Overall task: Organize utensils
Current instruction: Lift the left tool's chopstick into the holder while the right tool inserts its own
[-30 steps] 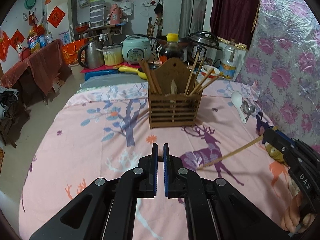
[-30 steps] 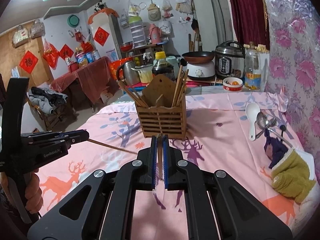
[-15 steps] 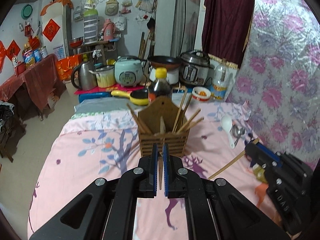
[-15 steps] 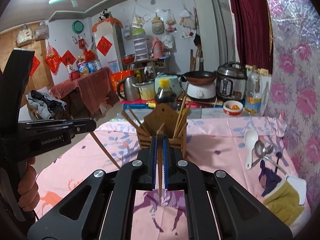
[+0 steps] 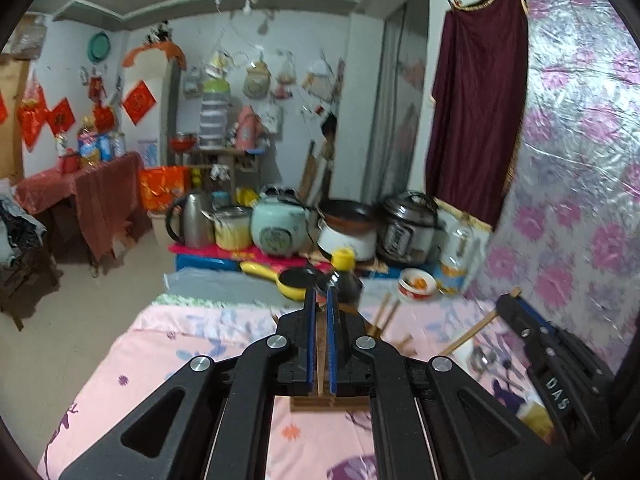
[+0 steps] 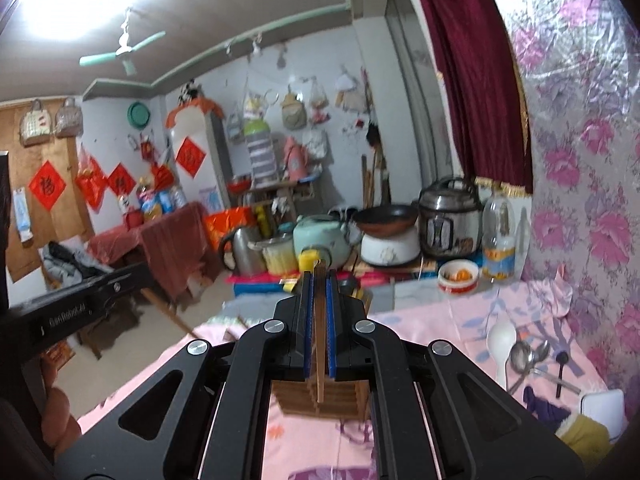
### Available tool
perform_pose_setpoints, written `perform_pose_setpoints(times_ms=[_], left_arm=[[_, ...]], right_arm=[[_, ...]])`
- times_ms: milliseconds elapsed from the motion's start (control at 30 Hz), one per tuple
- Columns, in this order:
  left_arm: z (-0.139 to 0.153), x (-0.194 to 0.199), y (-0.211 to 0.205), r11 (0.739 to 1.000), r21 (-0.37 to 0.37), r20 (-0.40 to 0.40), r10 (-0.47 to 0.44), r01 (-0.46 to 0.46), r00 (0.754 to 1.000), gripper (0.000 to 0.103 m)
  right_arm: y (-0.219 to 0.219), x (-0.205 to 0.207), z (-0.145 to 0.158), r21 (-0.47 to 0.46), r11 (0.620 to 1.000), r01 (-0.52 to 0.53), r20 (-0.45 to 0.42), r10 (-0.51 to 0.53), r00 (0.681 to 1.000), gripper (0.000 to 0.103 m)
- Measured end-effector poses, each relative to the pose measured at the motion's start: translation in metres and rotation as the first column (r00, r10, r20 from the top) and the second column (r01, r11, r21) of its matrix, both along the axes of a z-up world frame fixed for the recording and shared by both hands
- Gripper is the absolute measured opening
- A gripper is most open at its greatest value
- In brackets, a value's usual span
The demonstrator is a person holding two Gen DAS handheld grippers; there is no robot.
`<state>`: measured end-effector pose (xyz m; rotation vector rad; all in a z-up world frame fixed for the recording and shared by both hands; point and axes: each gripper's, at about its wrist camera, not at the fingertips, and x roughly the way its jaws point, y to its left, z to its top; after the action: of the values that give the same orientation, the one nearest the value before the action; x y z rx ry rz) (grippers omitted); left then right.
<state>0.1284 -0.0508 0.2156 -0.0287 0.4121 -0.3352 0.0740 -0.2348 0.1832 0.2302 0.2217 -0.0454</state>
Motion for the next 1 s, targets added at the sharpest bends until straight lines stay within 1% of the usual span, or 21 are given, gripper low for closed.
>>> perform_pose_setpoints(times_ms=[133, 233, 267, 433, 567, 667, 733, 833, 1000], left_arm=[[-0.001, 0.008, -0.007, 1.0, 0.002, 0.039, 0.009, -0.009, 0.999, 0.005], [0.0, 0.019, -0.01, 1.0, -0.019, 0.061, 0.012, -0.011, 0.998, 0.005], [0.0, 0.025, -0.012, 0.999, -0.037, 0.065, 0.006, -0.004, 0.998, 0.005], [0.002, 0.049, -0.017, 0.997, -0.077, 0.075, 0.001, 0.004, 0.997, 0.005], [-0.005, 0.069, -0.022, 0.997, -0.082, 0.068, -0.001, 0.006, 0.998, 0.005], [-0.018, 0.083, -0.026, 0.998, -0.07, 0.06, 0.011, -0.007, 0.998, 0.005], [-0.026, 0.094, -0.028, 0.997, -0.067, 0.044, 0.028, -0.025, 0.999, 0.005], [-0.039, 0.113, -0.029, 0.997, -0.072, 0.006, 0.026, -0.025, 1.0, 0.005], [-0.063, 0.132, -0.035, 0.999, -0.045, -0.042, 0.028, -0.03, 0.999, 0.005]], right_arm=[[0.0, 0.013, 0.0, -0.001, 1.0, 0.022, 0.039, -0.022, 0.999, 0.007], [0.0, 0.026, -0.002, -0.004, 1.0, 0.029, 0.051, -0.029, 0.998, 0.007], [0.0, 0.032, -0.003, -0.009, 1.0, 0.03, 0.051, -0.03, 0.998, 0.007], [-0.003, 0.054, -0.009, -0.006, 1.0, 0.023, 0.044, -0.023, 0.999, 0.007], [-0.003, 0.071, -0.011, -0.013, 1.0, 0.021, 0.061, -0.02, 0.998, 0.007], [0.0, 0.084, -0.017, -0.027, 0.999, 0.023, 0.072, -0.021, 0.997, 0.007], [0.001, 0.098, -0.027, -0.032, 0.999, 0.012, 0.038, -0.01, 0.999, 0.007], [0.001, 0.111, -0.039, -0.023, 1.0, 0.005, -0.005, -0.005, 1.0, 0.007], [0.004, 0.13, -0.059, -0.032, 0.999, -0.013, -0.083, 0.01, 0.996, 0.007]])
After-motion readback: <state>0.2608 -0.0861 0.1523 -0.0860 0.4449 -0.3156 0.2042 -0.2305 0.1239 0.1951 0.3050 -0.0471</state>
